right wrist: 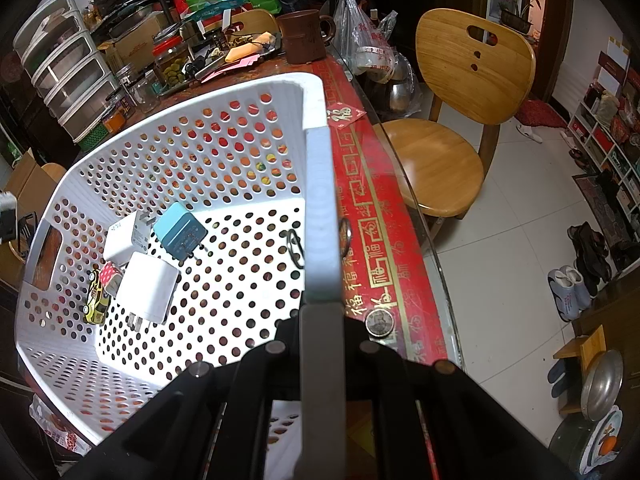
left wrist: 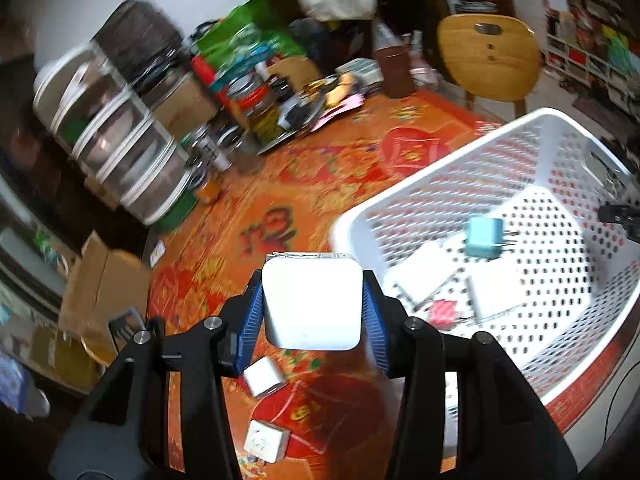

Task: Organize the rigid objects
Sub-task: 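Lower the square white charger into the basket and open the left tool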

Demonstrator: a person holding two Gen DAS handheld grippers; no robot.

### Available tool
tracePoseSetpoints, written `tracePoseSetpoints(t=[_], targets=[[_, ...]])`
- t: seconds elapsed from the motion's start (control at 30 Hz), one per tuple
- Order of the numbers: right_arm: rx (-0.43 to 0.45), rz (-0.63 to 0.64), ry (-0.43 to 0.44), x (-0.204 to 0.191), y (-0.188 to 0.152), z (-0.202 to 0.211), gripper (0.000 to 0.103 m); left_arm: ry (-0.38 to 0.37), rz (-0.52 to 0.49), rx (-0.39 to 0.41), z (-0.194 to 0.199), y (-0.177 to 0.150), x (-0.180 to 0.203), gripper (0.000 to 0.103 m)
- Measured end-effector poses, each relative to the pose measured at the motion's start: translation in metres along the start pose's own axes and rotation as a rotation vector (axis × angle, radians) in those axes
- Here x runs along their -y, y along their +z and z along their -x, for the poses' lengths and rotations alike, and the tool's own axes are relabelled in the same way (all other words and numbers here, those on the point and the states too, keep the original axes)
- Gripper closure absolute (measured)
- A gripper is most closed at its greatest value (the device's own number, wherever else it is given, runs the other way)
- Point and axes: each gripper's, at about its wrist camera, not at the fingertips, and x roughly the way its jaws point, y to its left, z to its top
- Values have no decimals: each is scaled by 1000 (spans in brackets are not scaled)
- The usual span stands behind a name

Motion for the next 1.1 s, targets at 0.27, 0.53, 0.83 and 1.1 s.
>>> tracePoseSetpoints(t=[0.27, 0.53, 0.83, 1.1], targets=[[-2, 3, -1, 0, 2, 1, 96, -52, -136, -77, -26, 22, 86, 59], [-2, 4, 0, 1, 2, 1, 96, -89, -183, -151, -58, 22, 127, 59], [-2, 4, 0, 1, 2, 1, 95, -103, -204, -187, -75, 25, 139, 59], [-2, 4, 0, 1, 2, 1, 95, -110, -210, -192, -74, 25, 141, 59]])
